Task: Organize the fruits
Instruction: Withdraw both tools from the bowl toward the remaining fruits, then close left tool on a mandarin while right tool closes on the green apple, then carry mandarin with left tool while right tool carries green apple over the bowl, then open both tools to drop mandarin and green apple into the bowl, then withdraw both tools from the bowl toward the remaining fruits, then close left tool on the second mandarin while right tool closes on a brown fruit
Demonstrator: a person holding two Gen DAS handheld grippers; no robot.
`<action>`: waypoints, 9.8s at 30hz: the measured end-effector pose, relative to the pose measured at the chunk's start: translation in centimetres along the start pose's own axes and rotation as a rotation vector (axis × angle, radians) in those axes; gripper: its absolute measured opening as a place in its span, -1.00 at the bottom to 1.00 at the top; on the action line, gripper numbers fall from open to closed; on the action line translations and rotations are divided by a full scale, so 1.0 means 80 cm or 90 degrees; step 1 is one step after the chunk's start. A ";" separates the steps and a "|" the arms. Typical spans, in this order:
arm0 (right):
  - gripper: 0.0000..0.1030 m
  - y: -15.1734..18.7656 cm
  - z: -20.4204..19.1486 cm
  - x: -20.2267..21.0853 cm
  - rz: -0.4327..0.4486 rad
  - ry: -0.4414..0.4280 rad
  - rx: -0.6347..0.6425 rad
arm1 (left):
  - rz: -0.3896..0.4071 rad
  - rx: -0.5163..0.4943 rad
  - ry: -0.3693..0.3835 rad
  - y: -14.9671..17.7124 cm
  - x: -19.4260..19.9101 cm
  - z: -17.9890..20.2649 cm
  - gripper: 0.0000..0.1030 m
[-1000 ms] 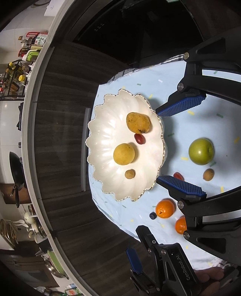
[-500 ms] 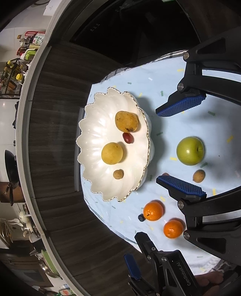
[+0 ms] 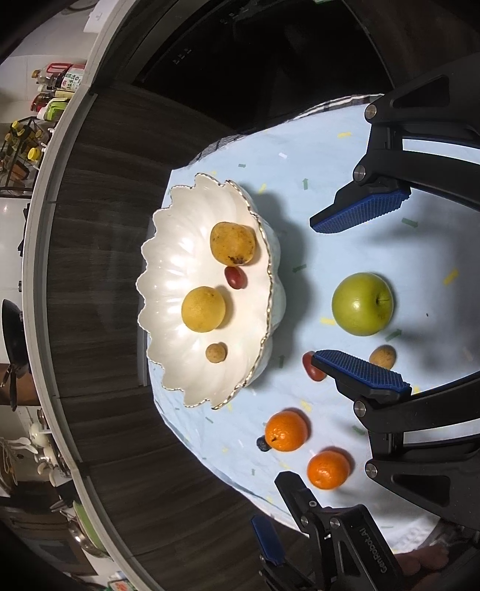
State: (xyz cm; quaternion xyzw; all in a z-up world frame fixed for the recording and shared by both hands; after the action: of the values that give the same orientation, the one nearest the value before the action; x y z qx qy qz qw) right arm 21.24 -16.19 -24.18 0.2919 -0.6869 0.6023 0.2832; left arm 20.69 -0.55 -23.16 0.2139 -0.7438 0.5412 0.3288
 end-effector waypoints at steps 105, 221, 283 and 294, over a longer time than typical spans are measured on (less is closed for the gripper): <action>-0.04 -0.059 0.022 -0.001 0.026 -0.019 -0.032 | 0.011 -0.023 0.041 -0.058 -0.017 0.026 -0.16; 0.54 -0.095 -0.024 0.017 0.088 0.004 -0.004 | 0.057 -0.015 -0.023 -0.083 0.002 -0.037 0.64; 0.02 0.072 -0.050 -0.044 -0.077 -0.051 0.042 | 0.004 -0.090 0.059 0.008 -0.085 0.013 0.34; -0.45 0.089 -0.056 -0.062 -0.110 -0.069 0.040 | -0.011 -0.090 0.081 0.013 -0.102 0.022 0.14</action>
State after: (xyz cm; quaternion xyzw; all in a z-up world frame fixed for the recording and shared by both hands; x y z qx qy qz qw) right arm 19.43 -10.69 -32.04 0.3908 -0.6543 0.5803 0.2871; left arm 25.20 -2.20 -30.06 0.1616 -0.7558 0.4970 0.3945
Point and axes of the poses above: each gripper's, at about its wrist camera, not at the fingertips, and x roughly against the way its jaws point, z to its right, y to its underside, the point moved 9 cm from there along -x, roughly the way its jaws point, and after that the axes turned 13 degrees about -x, right-handed, at the moved point
